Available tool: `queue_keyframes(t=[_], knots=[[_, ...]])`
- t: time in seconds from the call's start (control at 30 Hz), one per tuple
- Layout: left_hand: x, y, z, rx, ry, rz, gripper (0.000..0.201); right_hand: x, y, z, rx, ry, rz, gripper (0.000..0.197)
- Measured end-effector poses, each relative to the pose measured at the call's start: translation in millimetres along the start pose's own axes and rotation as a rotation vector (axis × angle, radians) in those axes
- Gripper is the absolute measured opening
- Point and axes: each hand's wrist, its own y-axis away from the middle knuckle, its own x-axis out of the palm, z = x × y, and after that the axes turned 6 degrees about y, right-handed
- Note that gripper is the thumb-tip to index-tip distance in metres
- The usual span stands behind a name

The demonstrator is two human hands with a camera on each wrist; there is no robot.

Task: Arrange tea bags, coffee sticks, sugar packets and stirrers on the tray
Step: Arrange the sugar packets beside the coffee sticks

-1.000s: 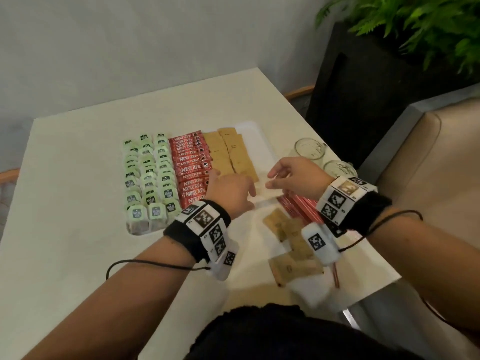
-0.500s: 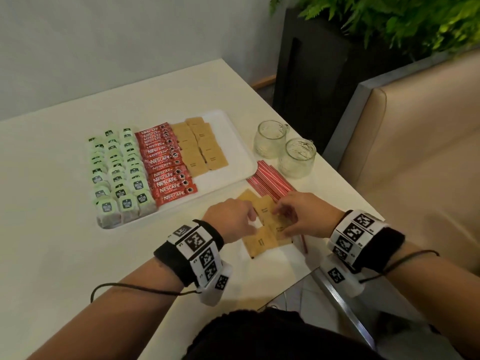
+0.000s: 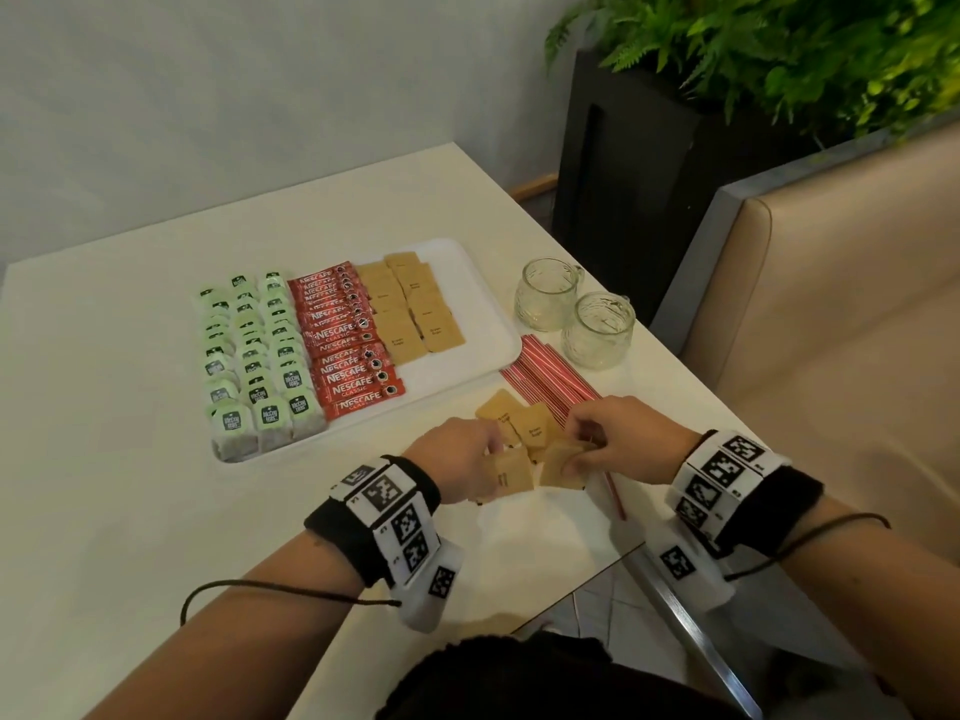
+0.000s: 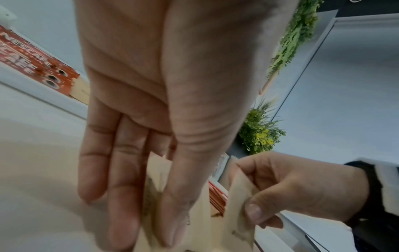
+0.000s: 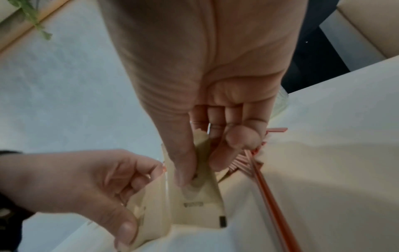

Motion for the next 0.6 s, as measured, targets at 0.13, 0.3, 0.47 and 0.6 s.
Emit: queue_keyframes(t=[0.13, 0.3, 0.47, 0.6], knots=[[-11.9, 3.6, 2.9, 0.098, 0.017, -0.099, 0.015, -13.5, 4.2, 14.7, -0.055, -0.232, 0.015, 0.034], [-29.9, 5.7, -14.8, 0.293, 0.039, -0.236, 0.006, -11.8, -2.8, 35.4, -0.113, -0.062, -0.024, 0.036], [-36.2, 6.4, -17.3, 0.327, 0.502, -0.351, 0.018, -14.7, -8.8, 40.1, -0.073, -0.335, -0.089, 0.021], [-22.7, -0.1, -8.7, 0.151, 1.103, -0.022, 0.065, -20.5, -16.8, 46.3, -0.082, -0.533, -0.102, 0.011]])
